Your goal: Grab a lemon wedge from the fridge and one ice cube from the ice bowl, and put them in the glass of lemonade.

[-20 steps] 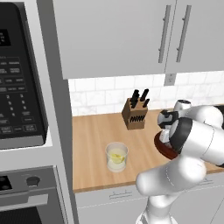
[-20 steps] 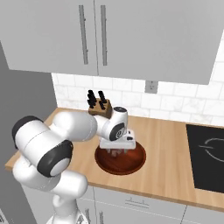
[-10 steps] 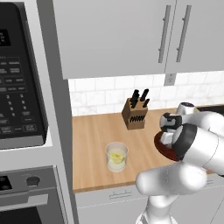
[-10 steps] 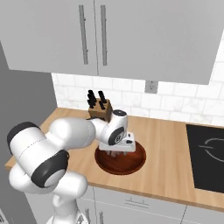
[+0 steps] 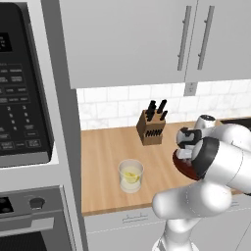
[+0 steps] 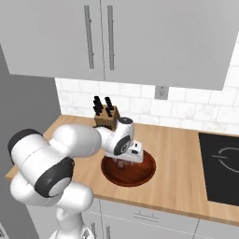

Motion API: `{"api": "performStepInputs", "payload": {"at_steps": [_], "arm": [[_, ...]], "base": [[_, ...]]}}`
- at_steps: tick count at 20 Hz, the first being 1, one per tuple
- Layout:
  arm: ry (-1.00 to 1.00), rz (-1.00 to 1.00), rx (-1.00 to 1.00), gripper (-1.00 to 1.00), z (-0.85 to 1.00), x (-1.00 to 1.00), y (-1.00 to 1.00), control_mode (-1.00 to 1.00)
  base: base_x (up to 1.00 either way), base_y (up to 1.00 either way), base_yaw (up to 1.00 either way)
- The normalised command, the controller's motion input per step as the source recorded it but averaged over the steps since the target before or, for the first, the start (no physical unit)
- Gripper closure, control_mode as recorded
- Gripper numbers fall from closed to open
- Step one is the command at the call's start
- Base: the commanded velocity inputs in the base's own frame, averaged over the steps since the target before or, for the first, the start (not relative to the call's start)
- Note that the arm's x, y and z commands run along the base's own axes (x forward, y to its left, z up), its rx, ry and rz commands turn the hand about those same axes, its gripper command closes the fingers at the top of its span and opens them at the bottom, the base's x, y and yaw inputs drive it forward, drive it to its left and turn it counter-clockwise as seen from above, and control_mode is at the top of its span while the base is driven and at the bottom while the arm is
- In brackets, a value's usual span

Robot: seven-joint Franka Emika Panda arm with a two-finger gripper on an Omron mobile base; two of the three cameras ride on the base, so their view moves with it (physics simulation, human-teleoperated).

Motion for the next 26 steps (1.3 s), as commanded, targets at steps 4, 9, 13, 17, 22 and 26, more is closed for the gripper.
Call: {"api": "performStepInputs", "payload": {"at_steps": [4, 9, 13, 17, 22, 26], "arm": [[0.0, -0.07, 0.05, -1.0, -0.01, -0.16, -0.29, -1.0], [0.0, -0.06, 0.03, -1.0, -0.03, -0.02, -0.23, -1.0], [0.0, -0.06, 0.0, -1.0, 0.04, 0.0, -0.09, -1.0], [0.0, -0.04, 0.0, -1.0, 0.02, -0.04, 0.0, -1.0], [0.0, -0.01, 0.0, -1.0, 0.0, -0.04, 0.1, -1.0], [0.0, -0.03, 0.0, -1.0, -0.03, 0.45, 0.25, -1.0]], "base": [[0.0, 0.0, 0.0], [0.0, 0.0, 0.0], [0.0, 0.0, 0.0], [0.0, 0.0, 0.0], [0.0, 0.0, 0.0], [0.0, 0.0, 0.0]]}}
